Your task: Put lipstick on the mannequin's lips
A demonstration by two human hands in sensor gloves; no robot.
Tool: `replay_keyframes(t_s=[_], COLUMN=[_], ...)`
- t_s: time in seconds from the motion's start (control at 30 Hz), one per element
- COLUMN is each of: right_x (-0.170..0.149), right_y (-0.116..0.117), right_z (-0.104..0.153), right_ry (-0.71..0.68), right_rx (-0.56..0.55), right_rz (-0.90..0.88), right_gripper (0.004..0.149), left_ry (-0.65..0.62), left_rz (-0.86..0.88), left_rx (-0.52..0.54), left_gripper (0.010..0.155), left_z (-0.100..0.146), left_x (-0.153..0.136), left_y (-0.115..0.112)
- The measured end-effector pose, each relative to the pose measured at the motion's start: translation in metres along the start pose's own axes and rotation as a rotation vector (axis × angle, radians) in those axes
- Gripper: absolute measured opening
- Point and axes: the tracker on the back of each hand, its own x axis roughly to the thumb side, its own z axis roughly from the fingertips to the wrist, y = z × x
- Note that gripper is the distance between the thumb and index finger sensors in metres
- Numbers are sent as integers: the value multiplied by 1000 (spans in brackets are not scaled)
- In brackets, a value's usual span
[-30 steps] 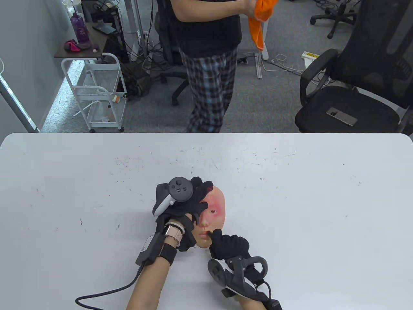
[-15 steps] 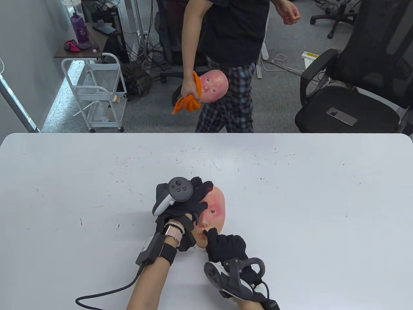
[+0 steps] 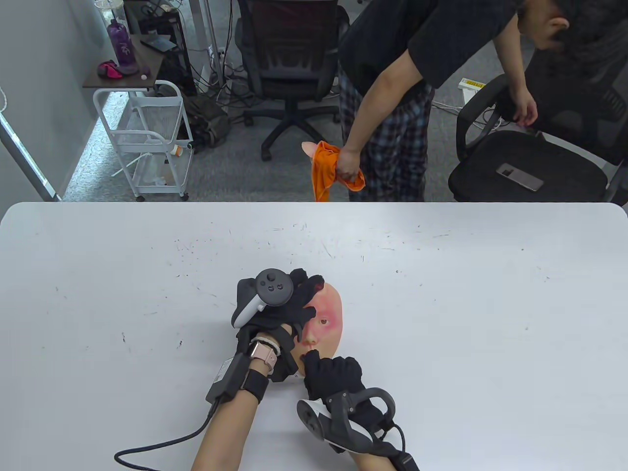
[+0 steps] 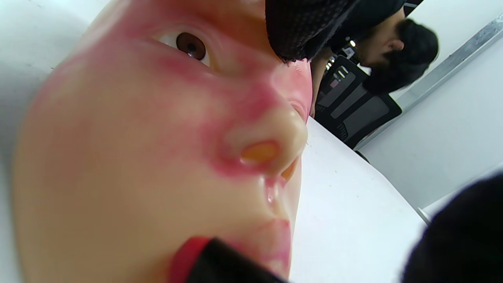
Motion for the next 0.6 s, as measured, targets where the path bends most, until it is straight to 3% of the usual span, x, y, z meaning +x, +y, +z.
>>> replay_keyframes(t_s=[0.6], right_x=[-8], right_y=[-3], right_z=[13], right_ry=[2], right_rx=[-36], right_rz=[22], right_gripper=[49], left_ry=[3], left_rz=[1], left_rx=[1], left_gripper=[71], left_z=[0], left_x=[-1], left_y=[0])
